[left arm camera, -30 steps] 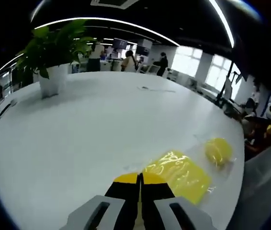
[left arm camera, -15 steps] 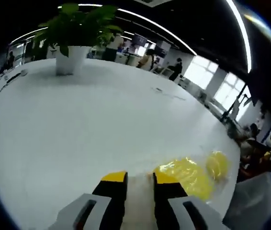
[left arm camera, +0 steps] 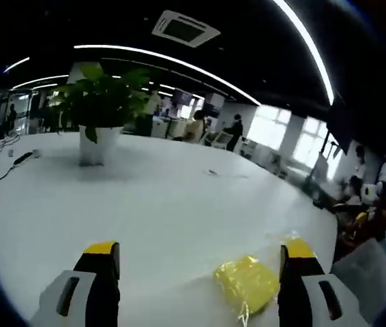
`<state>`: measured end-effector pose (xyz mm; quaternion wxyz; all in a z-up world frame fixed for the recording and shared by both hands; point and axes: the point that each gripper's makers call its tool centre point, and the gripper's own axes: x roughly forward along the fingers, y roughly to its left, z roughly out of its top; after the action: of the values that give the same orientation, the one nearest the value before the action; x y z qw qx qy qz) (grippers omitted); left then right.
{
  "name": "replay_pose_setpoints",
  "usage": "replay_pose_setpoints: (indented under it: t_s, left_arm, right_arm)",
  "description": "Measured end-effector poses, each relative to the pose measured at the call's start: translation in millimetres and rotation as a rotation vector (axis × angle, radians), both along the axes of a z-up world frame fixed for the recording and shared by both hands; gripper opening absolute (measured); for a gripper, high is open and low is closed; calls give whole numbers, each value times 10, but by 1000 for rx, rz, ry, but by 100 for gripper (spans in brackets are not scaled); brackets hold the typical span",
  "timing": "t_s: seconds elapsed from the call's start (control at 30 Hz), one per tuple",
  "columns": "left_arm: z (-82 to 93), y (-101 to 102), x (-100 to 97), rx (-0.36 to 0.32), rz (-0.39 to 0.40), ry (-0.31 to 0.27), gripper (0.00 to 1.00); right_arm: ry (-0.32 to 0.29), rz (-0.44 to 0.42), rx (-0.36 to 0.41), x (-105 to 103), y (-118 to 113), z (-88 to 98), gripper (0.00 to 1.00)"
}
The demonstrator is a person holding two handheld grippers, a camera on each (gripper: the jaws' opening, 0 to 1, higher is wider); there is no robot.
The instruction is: Compare the silicone blocks by pressing each to a similar depth, holding the contact briefly, and releasing to observe deformation and rebound differences across the visible hardness samples.
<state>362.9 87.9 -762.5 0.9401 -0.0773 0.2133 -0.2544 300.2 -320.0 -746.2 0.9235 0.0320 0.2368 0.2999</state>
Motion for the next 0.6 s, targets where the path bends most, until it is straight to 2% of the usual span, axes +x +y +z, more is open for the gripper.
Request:
replay_pose_setpoints:
  t_s: [0.2, 0.3, 0.5, 0.6]
  left_arm:
    - [193, -21, -190, 2, -19, -52, 100]
    - [248, -2, -256, 29, -26, -76, 100]
    - [413, 43, -371, 1, -11, -96, 100]
    - [497, 81, -416, 8, -5, -117, 100]
  right_arm:
    - [12, -7, 20, 47, 38, -44, 96]
    - [12, 12, 13, 42, 74, -59, 96]
    - [13, 17, -1, 58, 100, -96, 96]
    - [-16, 71, -8, 24, 213, -75, 96]
